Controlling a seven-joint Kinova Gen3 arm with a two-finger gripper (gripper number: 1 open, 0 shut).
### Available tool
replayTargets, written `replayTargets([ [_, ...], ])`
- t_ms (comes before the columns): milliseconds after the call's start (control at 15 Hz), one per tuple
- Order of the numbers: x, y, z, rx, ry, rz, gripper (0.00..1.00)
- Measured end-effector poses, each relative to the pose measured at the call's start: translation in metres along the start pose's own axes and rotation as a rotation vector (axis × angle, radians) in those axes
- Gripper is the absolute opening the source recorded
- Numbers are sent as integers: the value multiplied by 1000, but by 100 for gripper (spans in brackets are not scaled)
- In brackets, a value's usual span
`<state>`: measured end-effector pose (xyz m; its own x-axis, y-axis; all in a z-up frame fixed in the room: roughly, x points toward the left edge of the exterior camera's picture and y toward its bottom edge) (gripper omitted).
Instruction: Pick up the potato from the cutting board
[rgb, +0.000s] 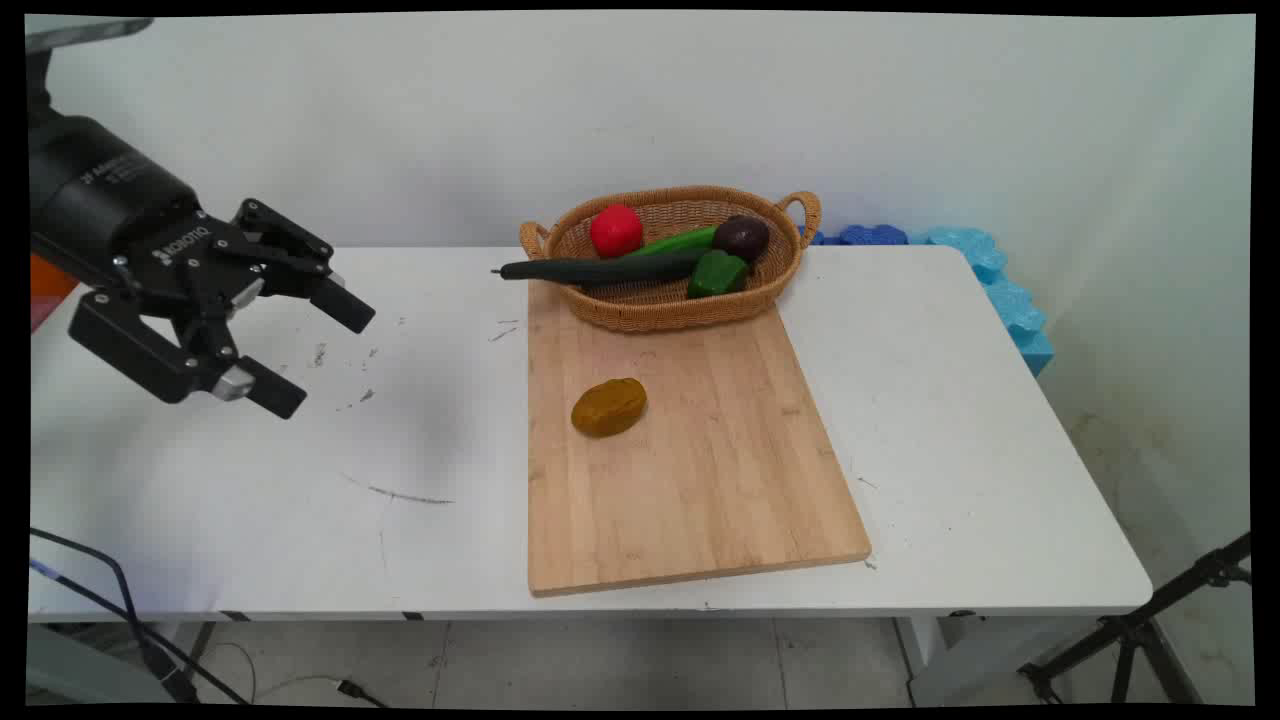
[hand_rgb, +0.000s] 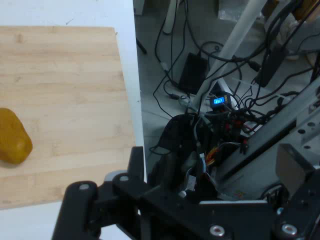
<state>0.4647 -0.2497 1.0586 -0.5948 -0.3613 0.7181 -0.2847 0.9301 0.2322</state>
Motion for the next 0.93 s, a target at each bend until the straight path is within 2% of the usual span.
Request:
replayTargets([
  [133, 9, -1, 6, 10, -5, -16, 100],
  [267, 23, -5, 19, 40, -19, -40, 100],
  [400, 38, -13, 35, 82, -37, -66, 100],
  [733, 73, -46, 91, 222, -106, -162, 100],
  [933, 82, -63, 117, 280, -147, -211, 100],
])
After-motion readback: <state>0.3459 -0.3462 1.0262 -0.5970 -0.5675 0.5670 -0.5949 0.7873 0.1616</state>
